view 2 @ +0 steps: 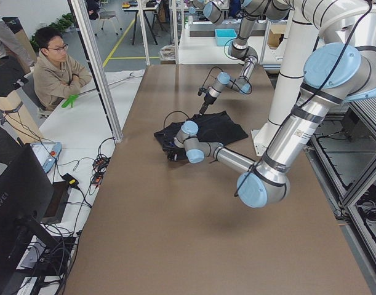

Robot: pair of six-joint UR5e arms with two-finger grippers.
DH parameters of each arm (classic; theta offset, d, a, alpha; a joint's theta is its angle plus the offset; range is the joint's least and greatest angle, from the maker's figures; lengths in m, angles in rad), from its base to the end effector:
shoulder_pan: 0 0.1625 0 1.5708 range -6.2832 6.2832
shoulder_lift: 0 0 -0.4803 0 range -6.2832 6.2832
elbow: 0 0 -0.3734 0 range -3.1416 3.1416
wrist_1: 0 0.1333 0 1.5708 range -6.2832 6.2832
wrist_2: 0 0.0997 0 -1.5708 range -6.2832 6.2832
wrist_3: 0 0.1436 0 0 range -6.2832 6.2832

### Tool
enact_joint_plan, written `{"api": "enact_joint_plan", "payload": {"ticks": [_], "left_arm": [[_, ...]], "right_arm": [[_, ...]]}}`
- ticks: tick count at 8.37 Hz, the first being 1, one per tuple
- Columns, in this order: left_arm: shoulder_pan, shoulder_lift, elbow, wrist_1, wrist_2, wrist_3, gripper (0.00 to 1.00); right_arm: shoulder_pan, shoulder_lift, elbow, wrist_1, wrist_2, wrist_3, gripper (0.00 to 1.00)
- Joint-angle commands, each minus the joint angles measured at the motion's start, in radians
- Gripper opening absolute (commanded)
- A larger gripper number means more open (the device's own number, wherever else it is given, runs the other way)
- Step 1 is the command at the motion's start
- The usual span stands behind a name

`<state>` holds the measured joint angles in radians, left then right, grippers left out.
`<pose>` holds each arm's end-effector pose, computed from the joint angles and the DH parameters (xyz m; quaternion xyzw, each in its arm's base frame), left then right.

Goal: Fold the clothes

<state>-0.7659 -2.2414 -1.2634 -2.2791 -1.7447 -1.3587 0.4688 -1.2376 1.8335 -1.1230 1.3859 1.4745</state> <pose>0.5154 -0.6462 0.3863 0.1730 0.4840 -0.1915 0.8361 -0.4973 -0.4309 0.3916 0.2152 -0.4544 0.2051 0.8397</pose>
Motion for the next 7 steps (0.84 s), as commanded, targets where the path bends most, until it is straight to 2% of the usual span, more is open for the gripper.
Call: {"api": "enact_joint_plan", "payload": {"ticks": [1, 2, 3, 5, 6, 7], "left_arm": [[-0.095, -0.397, 0.429, -0.002, -0.032, 0.029, 0.00], [-0.092, -0.455, 0.503, -0.005, -0.018, 0.029, 0.00], [-0.089, -0.472, 0.515, -0.005, -0.009, 0.029, 0.00], [-0.078, -0.579, 0.651, -0.005, 0.034, 0.029, 0.00], [-0.079, -0.581, 0.653, -0.007, 0.034, 0.029, 0.00], [-0.078, -0.580, 0.651, -0.007, 0.034, 0.030, 0.82]], "right_arm": [[-0.002, -0.005, -0.020, 0.095, -0.005, 0.000, 0.95], [-0.004, -0.003, -0.046, 0.095, -0.007, 0.000, 0.95], [-0.004, -0.002, -0.056, 0.095, -0.007, -0.002, 0.95], [-0.007, 0.003, -0.059, 0.095, -0.010, 0.007, 0.95], [-0.015, 0.003, -0.059, 0.095, -0.031, 0.010, 0.95], [-0.024, 0.004, -0.059, 0.115, -0.065, 0.012, 0.94]]}}
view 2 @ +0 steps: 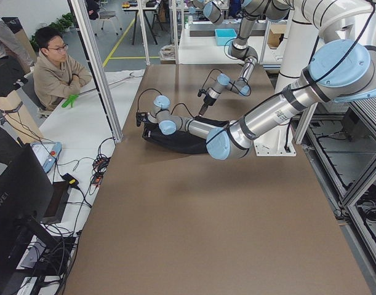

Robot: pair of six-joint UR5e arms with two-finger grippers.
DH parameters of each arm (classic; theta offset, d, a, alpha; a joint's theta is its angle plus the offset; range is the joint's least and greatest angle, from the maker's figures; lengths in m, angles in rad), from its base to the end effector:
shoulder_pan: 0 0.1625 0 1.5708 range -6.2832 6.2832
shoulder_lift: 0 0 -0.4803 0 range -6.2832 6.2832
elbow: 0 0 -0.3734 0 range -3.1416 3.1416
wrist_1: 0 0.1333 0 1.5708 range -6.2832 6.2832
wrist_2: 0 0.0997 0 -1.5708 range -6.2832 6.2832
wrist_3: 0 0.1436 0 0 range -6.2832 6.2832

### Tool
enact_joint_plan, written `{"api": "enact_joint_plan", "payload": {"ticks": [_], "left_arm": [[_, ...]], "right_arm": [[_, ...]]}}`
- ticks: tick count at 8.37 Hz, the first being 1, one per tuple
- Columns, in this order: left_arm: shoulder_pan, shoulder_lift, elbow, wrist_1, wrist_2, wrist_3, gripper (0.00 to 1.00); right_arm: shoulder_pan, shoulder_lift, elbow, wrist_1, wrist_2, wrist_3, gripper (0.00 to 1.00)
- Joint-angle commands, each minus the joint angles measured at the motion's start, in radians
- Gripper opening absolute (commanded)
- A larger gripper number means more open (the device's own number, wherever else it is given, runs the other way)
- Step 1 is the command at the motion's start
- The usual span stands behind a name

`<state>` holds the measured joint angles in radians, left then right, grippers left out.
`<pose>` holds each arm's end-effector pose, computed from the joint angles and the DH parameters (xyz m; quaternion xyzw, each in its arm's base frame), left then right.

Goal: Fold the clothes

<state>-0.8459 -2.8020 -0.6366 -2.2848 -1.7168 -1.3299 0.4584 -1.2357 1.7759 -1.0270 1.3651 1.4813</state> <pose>0.5678 -0.8106 0.2042 0.1951 0.4464 -0.2262 0.8435 -0.5101 -0.4331 0.4017 0.2235 -0.4702 0.2084 0.8280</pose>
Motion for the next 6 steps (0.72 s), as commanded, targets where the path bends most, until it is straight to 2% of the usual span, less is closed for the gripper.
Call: {"api": "enact_joint_plan", "payload": {"ticks": [1, 3, 4, 5, 6], "left_arm": [[0.007, -0.010, 0.018, -0.027, 0.012, 0.003, 1.00], [0.007, 0.071, -0.090, -0.035, 0.011, 0.003, 1.00], [-0.002, 0.116, -0.153, -0.035, 0.002, 0.003, 1.00], [-0.004, 0.146, -0.207, -0.032, 0.000, 0.018, 1.00], [-0.004, 0.165, -0.231, -0.029, 0.002, 0.017, 1.00]], "right_arm": [[-0.015, 0.002, -0.001, 0.056, -0.061, 0.005, 0.91], [-0.018, 0.008, 0.000, 0.061, -0.072, -0.007, 0.88], [-0.027, 0.047, -0.001, 0.048, -0.070, -0.025, 0.87], [-0.050, 0.062, 0.002, -0.005, -0.067, -0.061, 0.87], [-0.059, 0.073, 0.011, -0.097, -0.063, -0.122, 0.81]]}}
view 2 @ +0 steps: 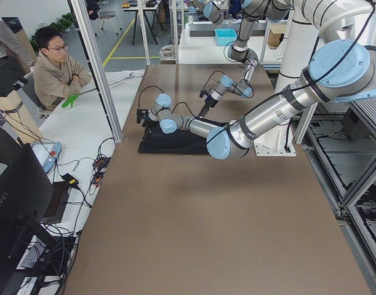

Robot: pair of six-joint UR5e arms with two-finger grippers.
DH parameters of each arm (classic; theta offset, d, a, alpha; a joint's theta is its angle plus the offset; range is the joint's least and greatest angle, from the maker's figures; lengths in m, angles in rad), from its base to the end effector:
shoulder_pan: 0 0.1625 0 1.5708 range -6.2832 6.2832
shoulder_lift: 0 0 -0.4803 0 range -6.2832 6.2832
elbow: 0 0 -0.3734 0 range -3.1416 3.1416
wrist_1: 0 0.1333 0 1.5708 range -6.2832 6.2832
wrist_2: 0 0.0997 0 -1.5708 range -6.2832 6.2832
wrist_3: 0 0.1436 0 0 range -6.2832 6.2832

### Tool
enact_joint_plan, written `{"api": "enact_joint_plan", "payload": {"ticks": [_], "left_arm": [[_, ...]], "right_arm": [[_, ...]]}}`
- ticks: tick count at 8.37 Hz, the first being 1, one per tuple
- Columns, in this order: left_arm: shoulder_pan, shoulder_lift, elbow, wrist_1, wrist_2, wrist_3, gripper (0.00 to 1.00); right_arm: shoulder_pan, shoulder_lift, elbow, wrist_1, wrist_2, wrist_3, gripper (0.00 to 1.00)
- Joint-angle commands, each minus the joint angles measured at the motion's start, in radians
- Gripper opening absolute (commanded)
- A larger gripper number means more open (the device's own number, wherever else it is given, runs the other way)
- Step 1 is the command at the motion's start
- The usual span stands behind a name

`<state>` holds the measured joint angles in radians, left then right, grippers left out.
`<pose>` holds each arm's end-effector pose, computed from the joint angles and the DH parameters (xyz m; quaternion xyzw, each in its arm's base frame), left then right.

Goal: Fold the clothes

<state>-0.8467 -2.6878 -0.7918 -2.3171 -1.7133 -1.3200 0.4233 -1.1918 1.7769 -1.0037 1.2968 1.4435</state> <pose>0.5489 -0.7911 0.2276 0.2164 0.4709 -0.2157 0.8276 -0.5272 -0.4264 0.3676 0.2569 -0.4882 0.1961 0.8107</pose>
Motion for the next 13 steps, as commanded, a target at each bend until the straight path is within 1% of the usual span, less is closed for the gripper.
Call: {"api": "enact_joint_plan", "payload": {"ticks": [1, 2, 4, 6, 11, 12, 13], "left_arm": [[0.000, 0.051, -0.078, 0.005, -0.002, 0.002, 1.00], [0.003, 0.051, -0.078, 0.005, -0.002, -0.002, 1.00], [0.005, 0.051, -0.078, 0.004, -0.002, -0.002, 1.00], [0.006, 0.051, -0.078, 0.002, 0.000, -0.007, 1.00], [0.009, 0.052, -0.078, -0.001, 0.006, -0.010, 1.00], [0.009, 0.052, -0.078, -0.002, 0.006, -0.010, 1.00], [0.009, 0.054, -0.078, -0.002, 0.006, -0.010, 1.00]], "right_arm": [[-0.081, 0.029, 0.027, -0.207, 0.001, -0.203, 0.68], [-0.118, 0.023, 0.062, -0.276, -0.002, -0.286, 0.56], [-0.144, 0.021, 0.139, -0.393, 0.004, -0.304, 0.43], [-0.184, 0.006, 0.150, -0.450, -0.010, -0.304, 0.41], [-0.198, 0.001, 0.142, -0.474, -0.019, -0.325, 0.41], [-0.198, 0.001, 0.141, -0.475, -0.018, -0.325, 0.36], [-0.198, -0.005, 0.141, -0.475, -0.019, -0.327, 0.36]]}}
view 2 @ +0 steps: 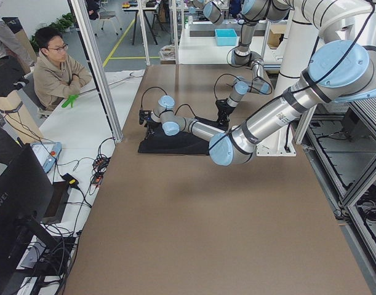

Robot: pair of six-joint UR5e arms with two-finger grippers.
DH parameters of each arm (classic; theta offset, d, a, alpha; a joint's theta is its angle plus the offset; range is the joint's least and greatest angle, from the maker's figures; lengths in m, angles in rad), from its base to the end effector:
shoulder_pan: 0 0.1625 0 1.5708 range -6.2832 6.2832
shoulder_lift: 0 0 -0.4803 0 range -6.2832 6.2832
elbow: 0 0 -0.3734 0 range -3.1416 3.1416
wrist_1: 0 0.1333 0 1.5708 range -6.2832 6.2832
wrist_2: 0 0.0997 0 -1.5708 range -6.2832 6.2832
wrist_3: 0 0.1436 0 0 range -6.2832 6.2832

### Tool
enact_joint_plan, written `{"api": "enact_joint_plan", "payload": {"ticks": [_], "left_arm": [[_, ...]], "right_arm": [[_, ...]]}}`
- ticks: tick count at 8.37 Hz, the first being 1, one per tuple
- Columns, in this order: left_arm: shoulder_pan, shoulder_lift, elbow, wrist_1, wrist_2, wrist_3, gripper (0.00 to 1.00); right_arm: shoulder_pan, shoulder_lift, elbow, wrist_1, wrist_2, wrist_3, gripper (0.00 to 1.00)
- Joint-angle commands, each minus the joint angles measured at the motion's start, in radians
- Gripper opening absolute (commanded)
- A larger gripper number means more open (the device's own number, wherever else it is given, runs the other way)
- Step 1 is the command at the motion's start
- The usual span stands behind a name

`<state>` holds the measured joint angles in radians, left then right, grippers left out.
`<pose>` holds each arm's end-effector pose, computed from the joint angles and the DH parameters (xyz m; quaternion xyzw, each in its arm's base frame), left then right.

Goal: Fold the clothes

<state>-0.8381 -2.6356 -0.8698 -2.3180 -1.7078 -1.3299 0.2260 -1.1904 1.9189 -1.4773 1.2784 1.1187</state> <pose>0.5448 -0.7754 0.2362 0.2204 0.4813 -0.2149 0.8208 -0.5705 -0.3104 0.3805 0.2574 -0.3283 -0.0445 0.9077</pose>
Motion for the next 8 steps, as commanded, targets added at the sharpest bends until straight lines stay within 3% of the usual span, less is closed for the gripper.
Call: {"api": "enact_joint_plan", "payload": {"ticks": [1, 2, 5, 8], "left_arm": [[0.001, 0.002, 0.000, -0.003, 0.001, 0.000, 1.00], [0.002, 0.000, 0.000, -0.003, 0.002, -0.002, 1.00], [0.004, -0.004, 0.000, -0.003, 0.002, -0.003, 1.00], [0.002, -0.006, 0.000, -0.003, 0.002, -0.003, 1.00]], "right_arm": [[-0.001, -0.011, -0.001, -0.001, -0.001, -0.002, 0.36], [-0.002, -0.014, -0.001, -0.001, -0.001, -0.017, 0.36], [-0.002, -0.014, 0.000, 0.000, 0.004, -0.020, 0.00], [0.002, -0.014, 0.012, 0.003, 0.015, -0.048, 0.00]]}}
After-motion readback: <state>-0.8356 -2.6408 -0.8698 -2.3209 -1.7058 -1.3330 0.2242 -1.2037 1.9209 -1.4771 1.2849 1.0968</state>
